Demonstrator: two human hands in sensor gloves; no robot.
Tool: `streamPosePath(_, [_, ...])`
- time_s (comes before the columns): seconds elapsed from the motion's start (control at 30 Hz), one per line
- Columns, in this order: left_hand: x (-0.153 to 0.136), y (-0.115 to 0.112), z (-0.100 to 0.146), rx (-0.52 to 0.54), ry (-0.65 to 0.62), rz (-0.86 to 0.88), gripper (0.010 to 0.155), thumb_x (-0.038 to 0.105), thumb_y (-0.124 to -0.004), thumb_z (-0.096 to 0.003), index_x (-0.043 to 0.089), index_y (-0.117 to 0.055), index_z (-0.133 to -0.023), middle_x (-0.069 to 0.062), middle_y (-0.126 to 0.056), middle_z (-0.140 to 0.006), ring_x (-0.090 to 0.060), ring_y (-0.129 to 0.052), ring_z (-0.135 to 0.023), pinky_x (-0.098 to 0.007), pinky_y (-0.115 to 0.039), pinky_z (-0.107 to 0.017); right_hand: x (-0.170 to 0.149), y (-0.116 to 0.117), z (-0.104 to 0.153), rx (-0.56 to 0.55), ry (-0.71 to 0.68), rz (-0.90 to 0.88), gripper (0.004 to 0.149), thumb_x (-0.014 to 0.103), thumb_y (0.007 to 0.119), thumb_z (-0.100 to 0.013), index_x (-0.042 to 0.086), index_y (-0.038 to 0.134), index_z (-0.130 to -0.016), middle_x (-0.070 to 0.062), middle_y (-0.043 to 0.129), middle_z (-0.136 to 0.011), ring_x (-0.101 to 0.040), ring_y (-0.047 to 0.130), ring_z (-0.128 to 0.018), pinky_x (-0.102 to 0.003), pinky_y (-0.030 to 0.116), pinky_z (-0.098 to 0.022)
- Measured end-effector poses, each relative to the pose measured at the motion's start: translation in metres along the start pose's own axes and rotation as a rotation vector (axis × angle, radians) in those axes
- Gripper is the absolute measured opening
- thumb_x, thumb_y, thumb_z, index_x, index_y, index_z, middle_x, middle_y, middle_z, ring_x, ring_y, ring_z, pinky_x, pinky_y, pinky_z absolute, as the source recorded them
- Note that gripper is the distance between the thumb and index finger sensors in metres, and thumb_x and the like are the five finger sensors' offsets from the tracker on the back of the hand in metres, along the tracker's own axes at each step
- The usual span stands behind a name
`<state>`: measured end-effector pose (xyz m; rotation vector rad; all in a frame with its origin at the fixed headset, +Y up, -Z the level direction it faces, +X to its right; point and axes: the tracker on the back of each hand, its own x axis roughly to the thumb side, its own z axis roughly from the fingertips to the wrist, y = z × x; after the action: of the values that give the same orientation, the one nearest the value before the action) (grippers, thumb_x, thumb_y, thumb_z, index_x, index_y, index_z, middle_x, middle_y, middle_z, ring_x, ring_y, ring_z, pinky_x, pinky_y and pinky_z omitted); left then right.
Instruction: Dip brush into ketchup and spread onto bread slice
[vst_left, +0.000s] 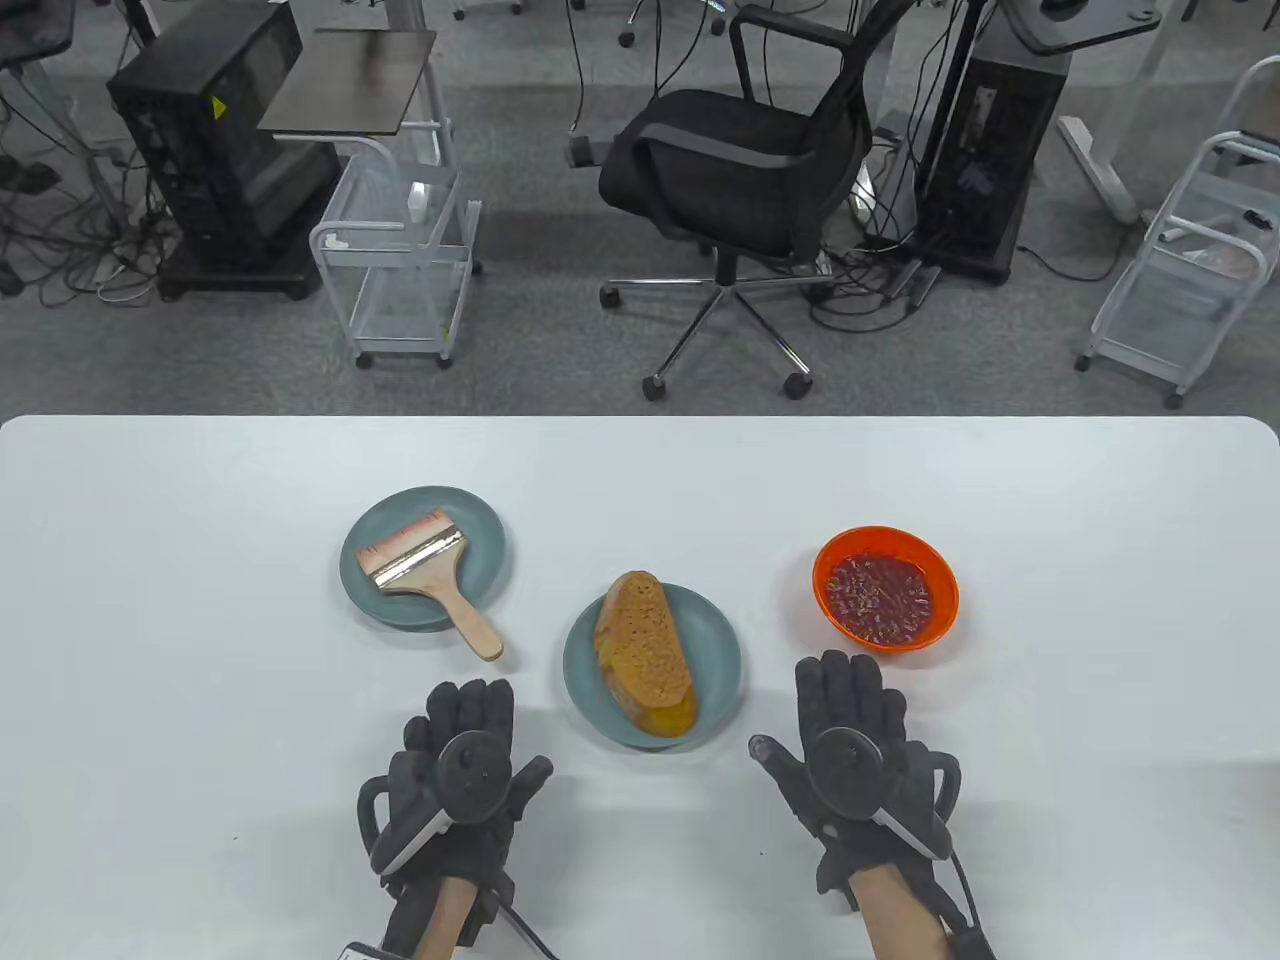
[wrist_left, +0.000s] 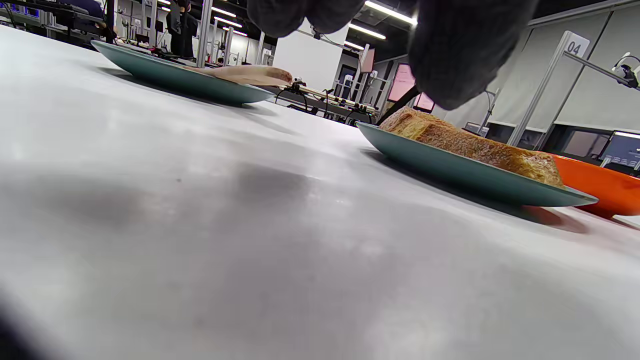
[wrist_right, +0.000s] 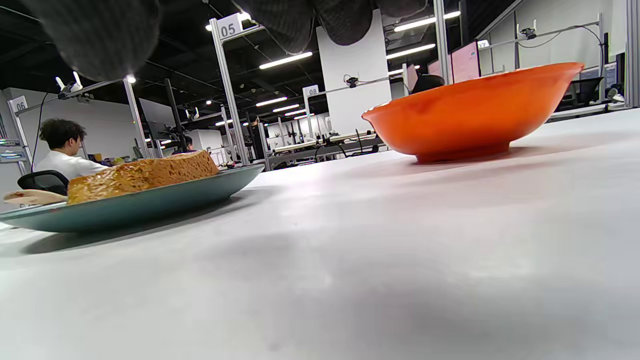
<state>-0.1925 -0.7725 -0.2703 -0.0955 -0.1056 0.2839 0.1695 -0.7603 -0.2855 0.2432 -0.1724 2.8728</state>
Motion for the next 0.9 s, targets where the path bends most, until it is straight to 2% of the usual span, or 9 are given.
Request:
streamPosePath(0.67, [-0.001, 0.0019, 0.0006, 0.006, 0.005, 0.015, 0.08, 0.052, -0.075, -0.0604, 0.011, -0.036, -0.116, -0.018, -0.036, -0.118, -0.046, -0.023, -0.107, -0.061, -0.023, -0.068, 0.0005, 0.001, -0.0001, 0.023, -0.009, -0.001, 0.082, 0.06, 0.071, -0.05, 0.013, 0.04, -0.11, -0.021, 0.029, -0.111, -0.049, 0.024, -0.102, -0.065, 0.031, -0.067])
streamPosePath(0.9, [0.0015, 0.002, -0.0027, 0.01, 0.003, 0.023, 0.079, 0.051, -0.075, -0.0606, 0.01, -0.037, -0.116, -0.019, -0.038, -0.118, -0.046, -0.025, -0.107, -0.057, -0.024, -0.069, -0.0006, -0.0012, -0.0008, 0.011, -0.009, -0.008, 0.082, 0.059, 0.071, -0.05, 0.013, 0.04, -0.11, -0.021, 0.029, -0.111, -0.049, 0.024, -0.102, -0.065, 0.032, -0.067])
